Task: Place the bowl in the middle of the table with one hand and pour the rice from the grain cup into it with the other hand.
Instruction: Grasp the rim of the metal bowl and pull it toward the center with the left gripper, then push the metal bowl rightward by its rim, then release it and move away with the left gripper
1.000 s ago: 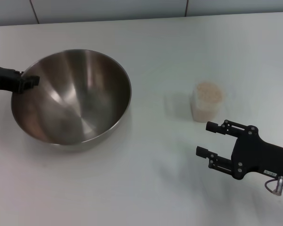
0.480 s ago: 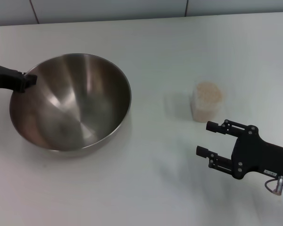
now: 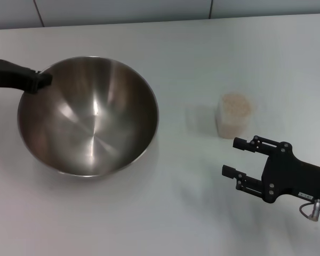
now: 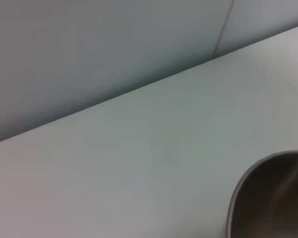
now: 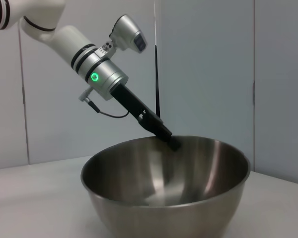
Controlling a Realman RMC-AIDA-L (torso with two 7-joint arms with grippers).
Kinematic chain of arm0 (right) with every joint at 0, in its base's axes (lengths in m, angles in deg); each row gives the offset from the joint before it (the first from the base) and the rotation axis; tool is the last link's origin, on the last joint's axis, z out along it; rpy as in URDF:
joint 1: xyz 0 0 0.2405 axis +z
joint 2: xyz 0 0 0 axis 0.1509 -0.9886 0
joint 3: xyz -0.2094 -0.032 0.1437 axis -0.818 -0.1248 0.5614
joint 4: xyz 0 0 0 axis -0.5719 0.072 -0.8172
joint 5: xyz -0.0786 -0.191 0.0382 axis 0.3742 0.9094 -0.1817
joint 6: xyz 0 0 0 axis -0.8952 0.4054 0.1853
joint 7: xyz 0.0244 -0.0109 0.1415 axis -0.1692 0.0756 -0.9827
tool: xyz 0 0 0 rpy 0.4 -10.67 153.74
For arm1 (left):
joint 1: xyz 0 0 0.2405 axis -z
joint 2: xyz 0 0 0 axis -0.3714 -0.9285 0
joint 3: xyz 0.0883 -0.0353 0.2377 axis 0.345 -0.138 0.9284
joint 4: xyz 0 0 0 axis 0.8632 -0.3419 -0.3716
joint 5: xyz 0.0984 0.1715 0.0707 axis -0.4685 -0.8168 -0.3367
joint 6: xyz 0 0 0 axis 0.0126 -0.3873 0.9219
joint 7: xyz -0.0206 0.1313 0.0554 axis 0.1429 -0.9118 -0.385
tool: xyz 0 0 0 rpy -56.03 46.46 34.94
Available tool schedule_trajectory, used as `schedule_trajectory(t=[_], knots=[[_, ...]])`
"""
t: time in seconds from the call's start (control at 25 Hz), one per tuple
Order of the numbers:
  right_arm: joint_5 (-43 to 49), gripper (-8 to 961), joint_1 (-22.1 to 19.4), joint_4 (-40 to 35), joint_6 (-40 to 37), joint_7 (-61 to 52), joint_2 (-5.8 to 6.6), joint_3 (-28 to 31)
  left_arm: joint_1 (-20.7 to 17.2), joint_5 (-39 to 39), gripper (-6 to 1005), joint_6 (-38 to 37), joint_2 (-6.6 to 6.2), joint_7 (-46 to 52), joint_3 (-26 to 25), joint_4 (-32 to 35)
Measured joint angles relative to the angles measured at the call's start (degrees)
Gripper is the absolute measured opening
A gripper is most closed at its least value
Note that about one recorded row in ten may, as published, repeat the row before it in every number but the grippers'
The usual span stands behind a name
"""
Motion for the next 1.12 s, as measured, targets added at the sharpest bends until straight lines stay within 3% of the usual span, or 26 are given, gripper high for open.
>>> schedule_trajectory(t=[0.2,0.6,1.12], knots=[[0.00,622,0.00,0.00,-0.06,0.01,0.00,0.08,0.52,0.88,47,-0.97,0.00,0.04,-0.03,0.03],[0.00,622,-0.13,0.00,-0.10,0.06,0.00,0.09,5.05,4.83,41,-4.33,0.24,1.55,1.19,0.00],[-0.04,623,-0.59,0.00,-0.32,0.09,0.00,0.16,9.10,6.17,41,0.61,0.36,1.00,4.38,-7.28]])
